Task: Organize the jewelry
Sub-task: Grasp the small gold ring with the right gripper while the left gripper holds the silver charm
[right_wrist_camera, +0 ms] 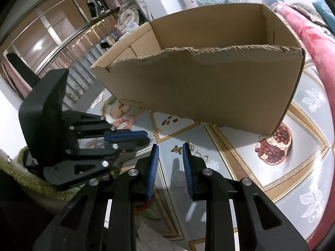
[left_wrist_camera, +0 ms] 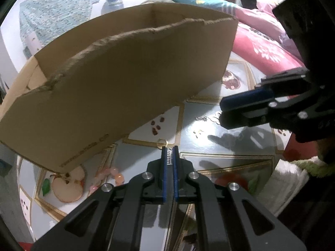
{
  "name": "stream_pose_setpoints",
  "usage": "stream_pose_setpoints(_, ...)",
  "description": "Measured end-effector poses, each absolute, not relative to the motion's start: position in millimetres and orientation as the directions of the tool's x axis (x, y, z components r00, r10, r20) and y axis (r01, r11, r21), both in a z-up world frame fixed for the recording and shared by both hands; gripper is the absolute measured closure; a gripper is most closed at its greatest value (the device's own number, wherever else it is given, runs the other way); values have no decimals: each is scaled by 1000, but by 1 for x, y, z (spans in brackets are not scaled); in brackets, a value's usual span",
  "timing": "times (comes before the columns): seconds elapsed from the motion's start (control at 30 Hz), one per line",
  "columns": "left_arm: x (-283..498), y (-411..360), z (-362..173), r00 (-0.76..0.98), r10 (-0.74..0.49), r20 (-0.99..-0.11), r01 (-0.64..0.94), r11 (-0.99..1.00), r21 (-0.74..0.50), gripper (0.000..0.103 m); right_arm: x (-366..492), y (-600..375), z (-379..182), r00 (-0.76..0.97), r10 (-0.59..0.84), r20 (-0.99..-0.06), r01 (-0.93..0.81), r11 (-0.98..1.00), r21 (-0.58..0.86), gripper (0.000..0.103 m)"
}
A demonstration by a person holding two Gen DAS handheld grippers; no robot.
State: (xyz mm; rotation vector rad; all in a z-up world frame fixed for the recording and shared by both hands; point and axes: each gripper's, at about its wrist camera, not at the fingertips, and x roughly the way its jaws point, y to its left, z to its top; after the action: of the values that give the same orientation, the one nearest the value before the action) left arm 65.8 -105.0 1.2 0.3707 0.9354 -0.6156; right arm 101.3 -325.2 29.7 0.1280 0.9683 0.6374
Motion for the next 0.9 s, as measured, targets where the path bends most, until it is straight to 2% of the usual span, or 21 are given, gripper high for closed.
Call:
stream_pose_setpoints(0.3,70,-83,19,497,-316,-808,563,826,23,99,101,-290,31,428,541,-724,-568,784,251,80)
stream_pose_setpoints(0.47,73,-79,18,495,-317,-809,556,831,15,99,107,-272,25,443,516,-734,-651,747,132,80)
stream_pose_setpoints(0.7,75,-75,16,486,-323,-812,553,833,0,99,116,-262,18,412,517,-750,-713,696,88,80)
stream_pose_setpoints(0.9,78,-74,14,478,-324,-816,552,834,-7,99,117,-254,11,382,505,-774,-755,654,54,86)
